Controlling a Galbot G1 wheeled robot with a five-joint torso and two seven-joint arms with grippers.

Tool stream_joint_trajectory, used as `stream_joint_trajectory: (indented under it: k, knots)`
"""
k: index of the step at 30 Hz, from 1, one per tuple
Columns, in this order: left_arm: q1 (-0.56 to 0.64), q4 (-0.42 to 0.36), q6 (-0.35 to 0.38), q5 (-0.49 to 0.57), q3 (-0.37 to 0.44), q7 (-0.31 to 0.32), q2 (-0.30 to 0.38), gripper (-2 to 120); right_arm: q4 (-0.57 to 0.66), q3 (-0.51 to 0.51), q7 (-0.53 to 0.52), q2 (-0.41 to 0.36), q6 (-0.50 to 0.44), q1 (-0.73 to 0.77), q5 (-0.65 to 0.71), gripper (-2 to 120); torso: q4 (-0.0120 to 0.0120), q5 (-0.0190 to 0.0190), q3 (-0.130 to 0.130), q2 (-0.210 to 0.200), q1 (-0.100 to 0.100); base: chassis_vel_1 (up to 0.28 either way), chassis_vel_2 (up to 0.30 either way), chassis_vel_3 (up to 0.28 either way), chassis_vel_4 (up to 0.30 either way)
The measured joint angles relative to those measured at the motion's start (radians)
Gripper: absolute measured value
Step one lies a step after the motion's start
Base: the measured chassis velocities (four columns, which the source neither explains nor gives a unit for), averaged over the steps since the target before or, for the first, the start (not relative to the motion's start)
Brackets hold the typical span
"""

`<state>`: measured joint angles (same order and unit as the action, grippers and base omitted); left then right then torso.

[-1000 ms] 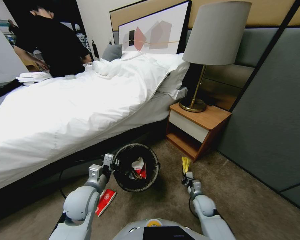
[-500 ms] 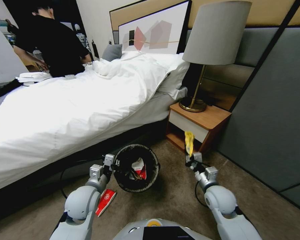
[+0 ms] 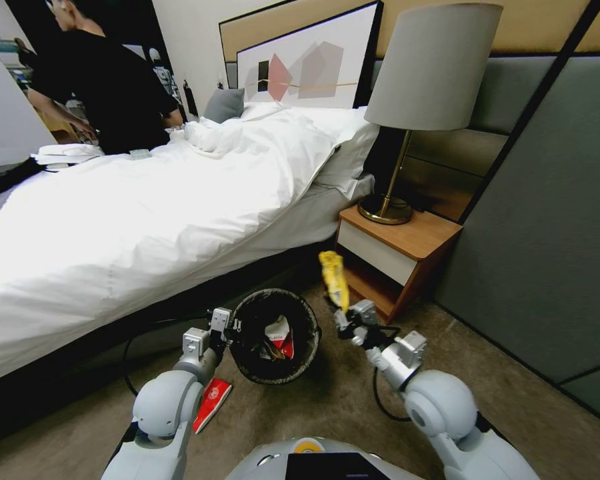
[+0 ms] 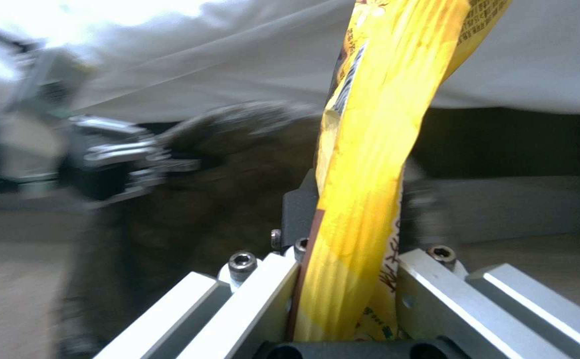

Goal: Pick up the trash bin, then pick up the garbage from the floor and place it into the trash bin.

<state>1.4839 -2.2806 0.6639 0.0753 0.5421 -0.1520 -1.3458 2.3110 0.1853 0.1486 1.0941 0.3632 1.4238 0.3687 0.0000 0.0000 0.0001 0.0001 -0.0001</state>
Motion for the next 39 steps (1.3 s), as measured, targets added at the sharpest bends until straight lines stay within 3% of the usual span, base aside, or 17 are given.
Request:
stream_joint_trajectory:
  k: [17,26,39]
  knots:
    - [-0.010,0.008,0.009,-0.011,-0.020,0.010,-0.015,1,-0.042,-0.191,-0.058,-0.032,0.024,-0.044,0.039,0,0.0000,0.0000,0.000,0.000,0.000,0.000,0.000,0.000,0.000]
    - [-0.019,0.020,0.010,-0.016,-0.027,0.011,-0.023,1,-0.059,-0.223,-0.078,-0.021,0.033,-0.062,0.035,1,0.0000,0.0000,0.000,0.000,0.000,0.000,0.000,0.000,0.000]
    - [-0.018,0.022,0.010,-0.021,-0.028,0.010,-0.028,1,-0.061,-0.245,-0.114,0.001,0.047,-0.084,0.035,44,0.0000,0.0000,0.000,0.000,0.000,0.000,0.000,0.000,0.000]
